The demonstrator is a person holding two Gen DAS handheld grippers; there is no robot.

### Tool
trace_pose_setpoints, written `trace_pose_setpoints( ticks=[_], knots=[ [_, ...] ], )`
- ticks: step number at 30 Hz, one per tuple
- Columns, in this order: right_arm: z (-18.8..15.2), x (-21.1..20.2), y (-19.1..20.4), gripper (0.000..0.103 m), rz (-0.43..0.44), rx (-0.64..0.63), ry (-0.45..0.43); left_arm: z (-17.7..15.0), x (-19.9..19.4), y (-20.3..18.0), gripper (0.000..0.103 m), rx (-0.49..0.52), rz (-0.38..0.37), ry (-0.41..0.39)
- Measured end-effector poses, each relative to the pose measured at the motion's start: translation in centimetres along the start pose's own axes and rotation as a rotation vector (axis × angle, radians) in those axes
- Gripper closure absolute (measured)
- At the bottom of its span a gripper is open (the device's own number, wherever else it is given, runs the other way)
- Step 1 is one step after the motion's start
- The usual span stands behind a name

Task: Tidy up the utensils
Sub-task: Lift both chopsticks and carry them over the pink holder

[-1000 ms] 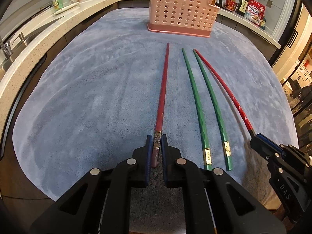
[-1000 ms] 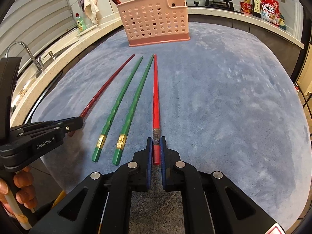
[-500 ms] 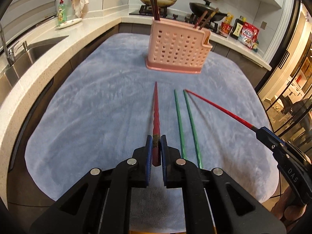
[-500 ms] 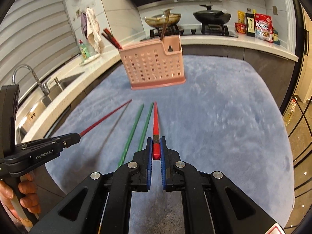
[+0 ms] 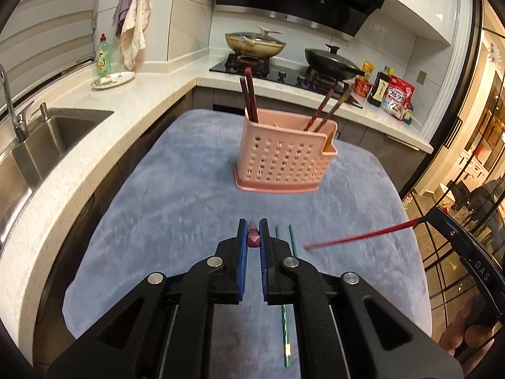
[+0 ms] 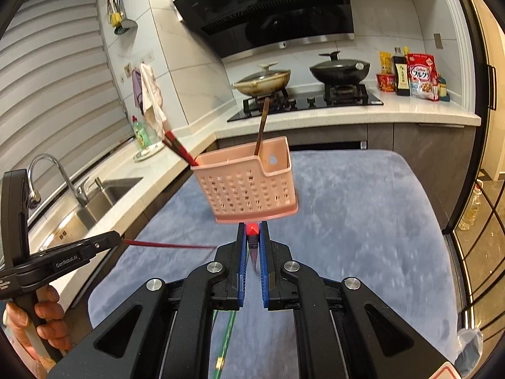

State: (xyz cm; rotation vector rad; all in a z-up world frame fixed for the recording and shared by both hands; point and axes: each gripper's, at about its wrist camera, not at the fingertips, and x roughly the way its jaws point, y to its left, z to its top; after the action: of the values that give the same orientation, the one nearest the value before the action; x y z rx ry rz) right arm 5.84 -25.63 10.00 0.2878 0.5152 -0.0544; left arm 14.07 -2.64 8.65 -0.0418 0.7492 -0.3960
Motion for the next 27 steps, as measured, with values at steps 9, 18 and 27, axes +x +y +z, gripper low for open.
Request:
trace_pose_setpoints(
  ticks=[9, 18, 27],
  knots=[
    [4.0, 0.5, -0.3, 0.096, 0.007, 0.008, -0.072, 4.1, 0.3, -0.6, 0.096, 0.016, 0.009, -0.06],
    [9.7, 0.7, -0.6, 0.096, 0.087, 0.054, -0.156, 10.3, -1.2, -2.2, 0.096, 0.036, -0.021, -0.164],
    [17.0, 1.9, 0.1, 0.096, 0.134, 0.081, -0.266, 17.5, -2.9, -3.8, 0.096, 0.037, -0.029, -0.326]
  ],
)
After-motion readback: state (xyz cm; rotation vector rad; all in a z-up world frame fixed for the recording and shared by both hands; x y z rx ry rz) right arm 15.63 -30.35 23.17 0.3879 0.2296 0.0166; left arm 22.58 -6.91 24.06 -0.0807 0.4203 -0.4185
